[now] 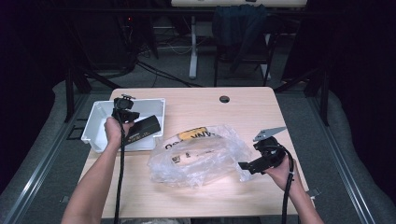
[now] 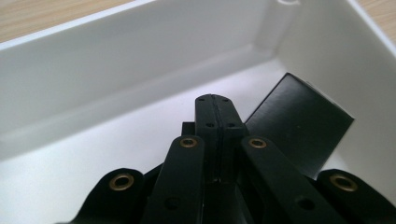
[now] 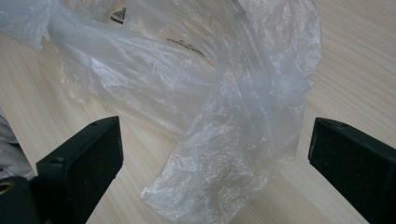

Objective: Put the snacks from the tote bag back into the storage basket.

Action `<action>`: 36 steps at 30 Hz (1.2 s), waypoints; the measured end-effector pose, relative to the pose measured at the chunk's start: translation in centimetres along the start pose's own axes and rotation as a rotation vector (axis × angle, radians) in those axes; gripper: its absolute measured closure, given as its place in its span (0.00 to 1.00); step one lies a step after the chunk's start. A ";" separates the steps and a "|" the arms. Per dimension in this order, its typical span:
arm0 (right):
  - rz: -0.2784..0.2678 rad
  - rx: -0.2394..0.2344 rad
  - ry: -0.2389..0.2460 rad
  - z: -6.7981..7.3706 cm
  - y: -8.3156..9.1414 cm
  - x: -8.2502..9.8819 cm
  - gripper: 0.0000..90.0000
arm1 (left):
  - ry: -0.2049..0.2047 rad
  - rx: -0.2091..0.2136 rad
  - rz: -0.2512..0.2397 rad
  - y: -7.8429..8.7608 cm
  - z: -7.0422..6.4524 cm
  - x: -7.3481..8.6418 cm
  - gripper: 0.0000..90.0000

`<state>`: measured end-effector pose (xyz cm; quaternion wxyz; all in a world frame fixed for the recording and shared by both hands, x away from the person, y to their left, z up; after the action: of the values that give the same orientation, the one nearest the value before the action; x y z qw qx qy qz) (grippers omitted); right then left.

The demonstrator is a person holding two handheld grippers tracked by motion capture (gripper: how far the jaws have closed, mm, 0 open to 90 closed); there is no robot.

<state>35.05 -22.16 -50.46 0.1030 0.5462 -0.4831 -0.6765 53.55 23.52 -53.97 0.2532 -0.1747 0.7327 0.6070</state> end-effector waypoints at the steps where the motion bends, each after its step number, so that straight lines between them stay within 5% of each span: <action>1: 0.002 0.000 -0.001 0.0 0.0 0.0 0.03 | 0.005 0.007 -0.001 -0.2 0.0 0.0 1.00; 22: 0.000 0.002 -0.001 0.0 0.1 0.1 0.04 | -0.112 0.058 0.096 -0.7 -1.3 1.4 1.00; 36: -0.006 0.007 -0.003 -0.1 0.2 0.0 0.04 | -0.101 0.067 0.105 -0.4 -1.0 1.6 1.00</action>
<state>35.00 -22.32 -50.31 0.0985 0.5471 -0.4840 -0.6758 52.29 22.55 -55.06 0.2633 -0.0966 0.7472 0.6026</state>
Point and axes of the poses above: each handheld gripper's, and its own axes: y roughly backward along the jaws, x roughly out of its underside, z roughly to its left, the point moved 4 cm from there along -y, roughly forward along the jaws, and after that the axes turned 14 degrees about y, right-handed, at the moved point
